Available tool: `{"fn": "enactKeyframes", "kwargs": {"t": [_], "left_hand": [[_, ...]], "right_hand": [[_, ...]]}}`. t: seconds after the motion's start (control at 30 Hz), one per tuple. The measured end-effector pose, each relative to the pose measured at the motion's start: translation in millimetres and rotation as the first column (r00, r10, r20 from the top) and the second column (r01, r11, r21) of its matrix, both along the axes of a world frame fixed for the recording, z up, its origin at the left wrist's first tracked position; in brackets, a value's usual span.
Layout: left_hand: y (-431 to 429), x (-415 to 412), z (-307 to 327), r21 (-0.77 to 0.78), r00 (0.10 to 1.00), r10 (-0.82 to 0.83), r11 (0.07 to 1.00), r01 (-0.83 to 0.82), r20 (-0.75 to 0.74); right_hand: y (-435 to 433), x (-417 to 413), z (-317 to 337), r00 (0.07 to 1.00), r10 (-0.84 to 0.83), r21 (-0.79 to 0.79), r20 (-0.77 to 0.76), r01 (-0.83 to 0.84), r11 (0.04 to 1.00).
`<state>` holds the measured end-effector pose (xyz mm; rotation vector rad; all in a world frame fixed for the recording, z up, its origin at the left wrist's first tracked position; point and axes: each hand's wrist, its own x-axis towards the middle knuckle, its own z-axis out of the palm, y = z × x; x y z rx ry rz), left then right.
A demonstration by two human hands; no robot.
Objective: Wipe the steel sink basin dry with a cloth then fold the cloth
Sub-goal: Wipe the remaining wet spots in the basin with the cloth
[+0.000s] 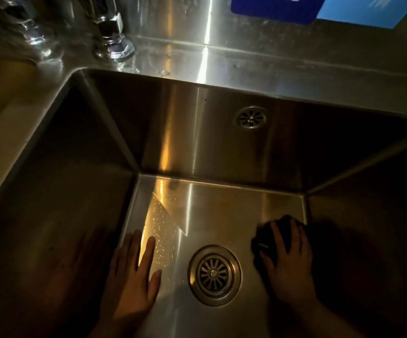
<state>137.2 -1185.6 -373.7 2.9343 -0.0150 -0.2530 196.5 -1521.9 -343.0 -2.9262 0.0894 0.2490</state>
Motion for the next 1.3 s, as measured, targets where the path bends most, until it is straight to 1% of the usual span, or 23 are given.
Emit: {"fn": "enactKeyframes", "kwargs": {"t": [0.1,0.27,0.33,0.47,0.57,0.6,0.67,0.73,0.77,0.8,0.83,0.87,0.9,0.93,0.97,1.0,1.03,1.07,1.13,1.23,1.3], "left_hand": [[-1,0,2,-0.009,1.000,0.000,1.000,0.000,-0.009],[-2,0,3,-0.023,1.000,0.018,1.000,-0.018,-0.013],[-3,0,5,-0.022,1.000,0.013,1.000,-0.013,-0.011],[-4,0,6,-0.041,0.999,0.035,0.999,-0.035,-0.011],[-7,0,9,-0.106,0.996,0.093,0.990,-0.091,0.013],[-10,2,10,-0.131,0.992,0.119,0.985,-0.113,0.034],[-16,11,14,-0.196,0.978,0.184,0.967,-0.163,0.093],[-22,27,21,-0.341,0.942,0.303,0.909,-0.239,0.148],[-24,38,27,-0.401,0.924,0.351,0.876,-0.269,0.148],[-24,50,33,-0.423,0.916,0.370,0.863,-0.277,0.156],[-24,64,39,-0.411,0.920,0.351,0.875,-0.255,0.177],[-24,80,44,-0.370,0.934,0.295,0.906,-0.206,0.201],[-24,96,47,-0.293,0.954,0.217,0.944,-0.151,0.207],[-23,112,49,-0.178,0.976,0.125,0.980,-0.093,0.178],[-21,126,48,-0.048,0.992,0.033,0.998,-0.028,0.120],[-20,138,45,0.054,0.999,-0.036,0.998,0.034,0.040],[-19,145,40,0.113,0.995,-0.081,0.990,0.086,-0.051],[-17,148,35,0.131,0.985,-0.107,0.984,0.125,-0.133],[-14,144,30,0.114,0.962,-0.154,0.976,0.183,-0.227],[-8,116,27,0.095,0.917,-0.282,0.943,0.319,-0.281],[-5,85,33,0.075,0.885,-0.370,0.911,0.405,-0.282]], "right_hand": [[1,40,-9,0.991,-0.088,0.067,0.105,0.081,0.994],[31,78,-20,0.952,-0.242,0.037,0.189,0.240,0.970],[50,81,-22,0.938,-0.287,0.033,0.195,0.286,0.958],[106,86,-20,0.927,-0.337,0.085,0.162,0.327,0.941],[172,83,-14,0.958,-0.278,0.135,0.072,0.267,0.954],[196,83,-13,0.972,-0.233,0.161,0.034,0.225,0.961],[240,86,-12,0.992,-0.089,0.256,-0.090,0.109,0.960],[268,94,-7,0.966,0.099,0.401,-0.237,0.005,0.916],[273,97,-4,0.945,0.176,0.470,-0.276,-0.027,0.882],[272,97,-2,0.938,0.222,0.537,-0.266,-0.047,0.842],[263,94,0,0.951,0.226,0.609,-0.212,-0.052,0.791],[249,88,3,0.972,0.187,0.687,-0.142,-0.039,0.726],[231,77,7,0.989,0.121,0.751,-0.083,-0.017,0.660],[210,65,11,0.998,0.057,0.777,-0.040,-0.005,0.629],[187,53,12,1.000,0.007,0.766,-0.015,0.007,0.642],[162,41,12,0.999,-0.041,0.738,-0.016,0.039,0.673],[136,30,11,0.995,-0.093,0.710,-0.036,0.091,0.698],[112,21,10,0.988,-0.142,0.683,-0.055,0.141,0.717],[70,6,10,0.982,-0.184,0.618,-0.028,0.162,0.770],[31,-11,11,0.981,-0.192,0.509,0.014,0.159,0.846],[17,-19,14,0.984,-0.173,0.429,0.032,0.143,0.892]]}}
